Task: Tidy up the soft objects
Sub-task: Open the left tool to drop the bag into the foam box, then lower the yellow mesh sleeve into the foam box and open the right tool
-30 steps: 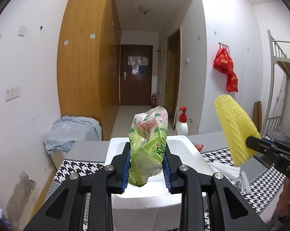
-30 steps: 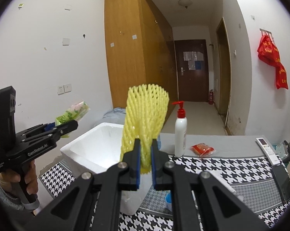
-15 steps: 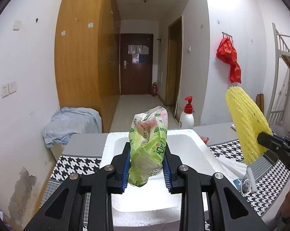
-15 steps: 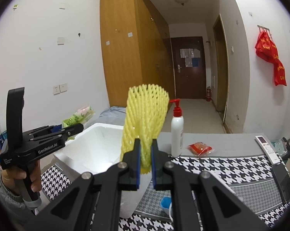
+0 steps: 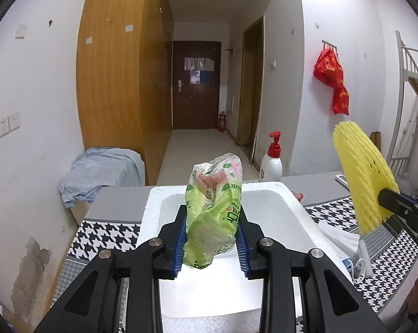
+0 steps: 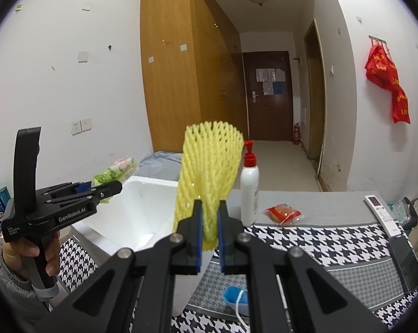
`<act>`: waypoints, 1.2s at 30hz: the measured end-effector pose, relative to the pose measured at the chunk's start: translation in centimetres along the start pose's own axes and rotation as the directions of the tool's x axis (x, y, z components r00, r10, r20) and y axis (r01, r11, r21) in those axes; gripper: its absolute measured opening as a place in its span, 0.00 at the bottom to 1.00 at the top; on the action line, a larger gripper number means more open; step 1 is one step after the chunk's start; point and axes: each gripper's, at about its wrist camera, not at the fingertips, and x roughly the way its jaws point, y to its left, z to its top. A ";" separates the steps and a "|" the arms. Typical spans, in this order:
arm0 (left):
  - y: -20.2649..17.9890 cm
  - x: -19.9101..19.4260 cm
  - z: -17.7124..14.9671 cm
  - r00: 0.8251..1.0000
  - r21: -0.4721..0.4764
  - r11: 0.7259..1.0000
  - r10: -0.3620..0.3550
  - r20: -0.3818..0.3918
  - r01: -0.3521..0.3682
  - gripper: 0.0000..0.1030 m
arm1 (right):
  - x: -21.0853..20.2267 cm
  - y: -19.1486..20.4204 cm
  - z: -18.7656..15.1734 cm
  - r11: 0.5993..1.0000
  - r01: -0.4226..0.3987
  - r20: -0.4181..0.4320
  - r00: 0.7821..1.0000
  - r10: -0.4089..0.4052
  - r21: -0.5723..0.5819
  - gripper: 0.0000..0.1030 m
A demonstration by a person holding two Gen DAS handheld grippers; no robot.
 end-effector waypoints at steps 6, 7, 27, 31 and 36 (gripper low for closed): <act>0.2 -1.0 -0.2 0.998 -0.019 0.999 -0.045 0.052 0.046 0.96 | 0.0 0.0 0.1 1.000 0.010 0.001 1.000 -0.010 0.004 0.11; 0.1 -1.3 -0.3 0.997 -0.014 0.999 -0.041 0.067 0.042 0.99 | 0.0 0.1 0.0 1.000 0.011 0.001 1.000 -0.011 0.002 0.11; 1.3 -4.6 -2.2 0.988 -0.044 0.998 0.054 0.147 -0.048 0.99 | 0.9 0.9 0.3 1.000 -0.014 -0.010 1.000 0.014 -0.015 0.11; 2.4 -5.1 -2.7 0.987 -0.068 0.996 0.068 0.146 -0.058 0.99 | 1.4 1.5 0.4 0.999 -0.025 -0.018 1.000 0.024 -0.025 0.11; 3.5 -5.6 -3.2 0.987 -0.080 0.994 0.082 0.138 -0.071 0.99 | 2.0 2.7 0.5 0.998 -0.041 -0.026 0.999 0.040 -0.040 0.11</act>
